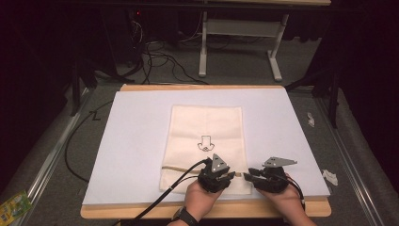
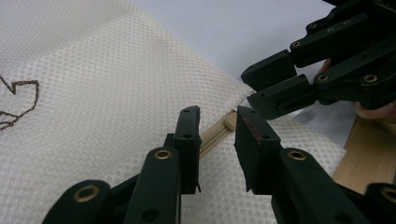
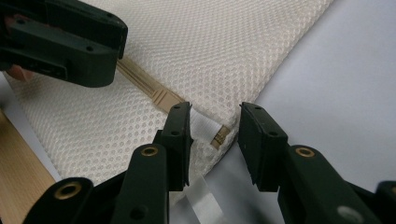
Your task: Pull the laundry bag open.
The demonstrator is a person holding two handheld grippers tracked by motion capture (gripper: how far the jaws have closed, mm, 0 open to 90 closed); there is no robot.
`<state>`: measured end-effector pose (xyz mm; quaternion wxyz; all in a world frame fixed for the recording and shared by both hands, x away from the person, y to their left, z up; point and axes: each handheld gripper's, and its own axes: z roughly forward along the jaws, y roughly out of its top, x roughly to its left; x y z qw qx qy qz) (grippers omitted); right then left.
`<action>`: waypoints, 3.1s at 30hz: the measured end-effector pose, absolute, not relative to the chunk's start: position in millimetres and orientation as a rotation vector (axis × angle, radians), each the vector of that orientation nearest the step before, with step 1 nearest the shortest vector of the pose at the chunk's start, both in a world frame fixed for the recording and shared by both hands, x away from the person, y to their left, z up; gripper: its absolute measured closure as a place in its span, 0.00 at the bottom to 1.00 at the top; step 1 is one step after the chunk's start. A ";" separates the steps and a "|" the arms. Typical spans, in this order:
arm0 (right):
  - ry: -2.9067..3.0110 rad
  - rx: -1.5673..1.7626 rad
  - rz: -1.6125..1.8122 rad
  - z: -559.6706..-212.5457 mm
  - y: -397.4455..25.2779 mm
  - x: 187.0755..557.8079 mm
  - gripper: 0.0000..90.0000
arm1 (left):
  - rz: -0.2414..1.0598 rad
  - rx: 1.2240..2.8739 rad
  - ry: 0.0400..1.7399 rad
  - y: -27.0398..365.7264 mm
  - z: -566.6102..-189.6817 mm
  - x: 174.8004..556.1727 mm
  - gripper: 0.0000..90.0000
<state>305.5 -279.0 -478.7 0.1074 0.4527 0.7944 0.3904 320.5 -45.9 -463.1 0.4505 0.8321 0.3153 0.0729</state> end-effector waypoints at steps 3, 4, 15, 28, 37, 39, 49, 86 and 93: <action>2.340 1.319 1.114 -478.1 -277.0 305.1 0.78 | 0.181 2.051 0.786 -44.6 -463.4 320.9 0.79; 2.344 1.319 1.113 -477.9 -277.2 305.3 0.81 | 0.180 2.048 0.787 -44.5 -463.4 321.1 0.79; 2.329 1.268 1.136 -468.8 -276.2 307.1 0.95 | 0.157 2.028 0.797 -47.5 -463.0 320.3 0.78; 2.272 1.226 1.195 -457.6 -281.2 304.4 0.95 | 0.134 2.034 0.799 -60.9 -465.6 324.6 0.78; 2.250 1.204 1.221 -454.0 -282.3 302.9 0.95 | 0.112 2.024 0.792 -70.0 -467.0 326.7 0.79; 2.250 1.203 1.220 -453.9 -282.1 302.9 0.95 | 0.117 2.024 0.787 -72.3 -466.9 325.9 0.80; 2.232 1.194 1.214 -452.8 -281.9 302.5 0.95 | 0.139 2.023 0.762 -73.5 -466.8 324.6 0.97; 2.244 1.177 1.171 -450.2 -272.2 302.2 0.96 | 0.142 2.031 0.734 -58.9 -466.7 324.9 0.97; 2.233 1.173 1.170 -449.5 -271.0 302.1 0.96 | 0.146 2.028 0.729 -56.1 -465.4 324.9 0.97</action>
